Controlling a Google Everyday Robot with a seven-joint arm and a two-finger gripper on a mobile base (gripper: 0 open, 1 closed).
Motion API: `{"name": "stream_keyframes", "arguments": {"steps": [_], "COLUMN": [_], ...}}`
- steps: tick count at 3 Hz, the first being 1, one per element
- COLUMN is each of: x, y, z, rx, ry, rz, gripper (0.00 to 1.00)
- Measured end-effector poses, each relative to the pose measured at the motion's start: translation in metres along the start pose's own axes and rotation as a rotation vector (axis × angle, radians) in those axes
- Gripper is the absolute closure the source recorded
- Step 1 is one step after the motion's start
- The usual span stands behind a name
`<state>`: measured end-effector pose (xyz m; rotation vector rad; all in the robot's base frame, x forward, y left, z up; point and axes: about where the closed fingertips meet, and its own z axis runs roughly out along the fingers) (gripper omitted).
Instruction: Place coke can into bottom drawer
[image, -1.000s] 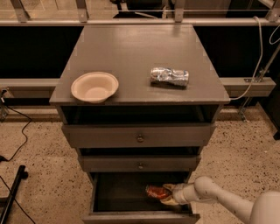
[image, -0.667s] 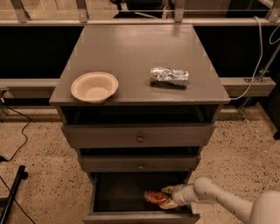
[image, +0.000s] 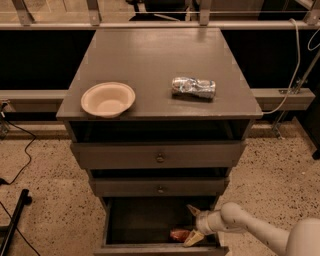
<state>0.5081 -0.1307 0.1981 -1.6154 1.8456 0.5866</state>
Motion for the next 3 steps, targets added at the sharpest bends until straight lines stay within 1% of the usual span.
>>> {"name": "stream_keyframes", "arguments": {"steps": [1, 2, 3], "x": [-0.005, -0.011, -0.017], "y": [0.006, 0.016, 0.025], "z": [-0.001, -0.009, -0.018], "rx": [-0.001, 0.000, 0.018], "ry": [-0.004, 0.051, 0.085], "rz": [-0.013, -0.013, -0.013], "gripper": [0.00, 0.00, 0.00]}}
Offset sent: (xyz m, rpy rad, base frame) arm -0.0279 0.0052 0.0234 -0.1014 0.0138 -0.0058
